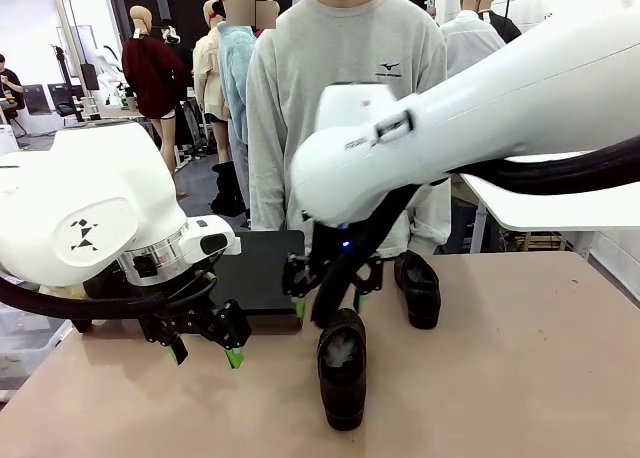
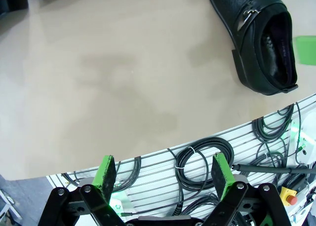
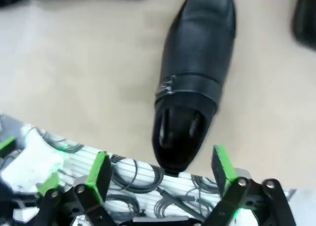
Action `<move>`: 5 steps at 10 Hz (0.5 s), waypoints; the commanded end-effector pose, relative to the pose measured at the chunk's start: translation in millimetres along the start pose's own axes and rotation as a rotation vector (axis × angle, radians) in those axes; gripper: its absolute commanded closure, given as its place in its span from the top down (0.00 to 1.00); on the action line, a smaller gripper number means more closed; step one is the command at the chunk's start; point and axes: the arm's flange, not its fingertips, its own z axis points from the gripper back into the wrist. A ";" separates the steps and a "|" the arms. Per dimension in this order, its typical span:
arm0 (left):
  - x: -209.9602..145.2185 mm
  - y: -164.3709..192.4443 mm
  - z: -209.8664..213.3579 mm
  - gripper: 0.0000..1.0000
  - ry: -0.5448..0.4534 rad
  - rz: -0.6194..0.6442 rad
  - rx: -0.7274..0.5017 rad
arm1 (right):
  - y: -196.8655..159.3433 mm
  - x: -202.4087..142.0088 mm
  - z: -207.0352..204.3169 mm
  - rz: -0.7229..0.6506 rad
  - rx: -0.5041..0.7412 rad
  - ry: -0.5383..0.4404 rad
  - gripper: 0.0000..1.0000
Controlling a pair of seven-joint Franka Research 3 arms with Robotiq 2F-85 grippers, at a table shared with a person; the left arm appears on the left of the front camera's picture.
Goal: Organize the shoes by placing them on the stand.
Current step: Place the Shoe from the middle of the table onto the Shoes Stand.
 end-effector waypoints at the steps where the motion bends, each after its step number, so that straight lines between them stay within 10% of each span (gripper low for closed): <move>1: -0.4 0.0 -1.6 1.00 -0.006 0.017 0.013 | -72.9 -24.3 4.7 0.032 0.112 0.013 1.00; 5: 4.3 -36.0 3.8 1.00 -0.053 0.026 -0.027 | -145.9 -51.0 4.2 -0.047 0.143 0.064 1.00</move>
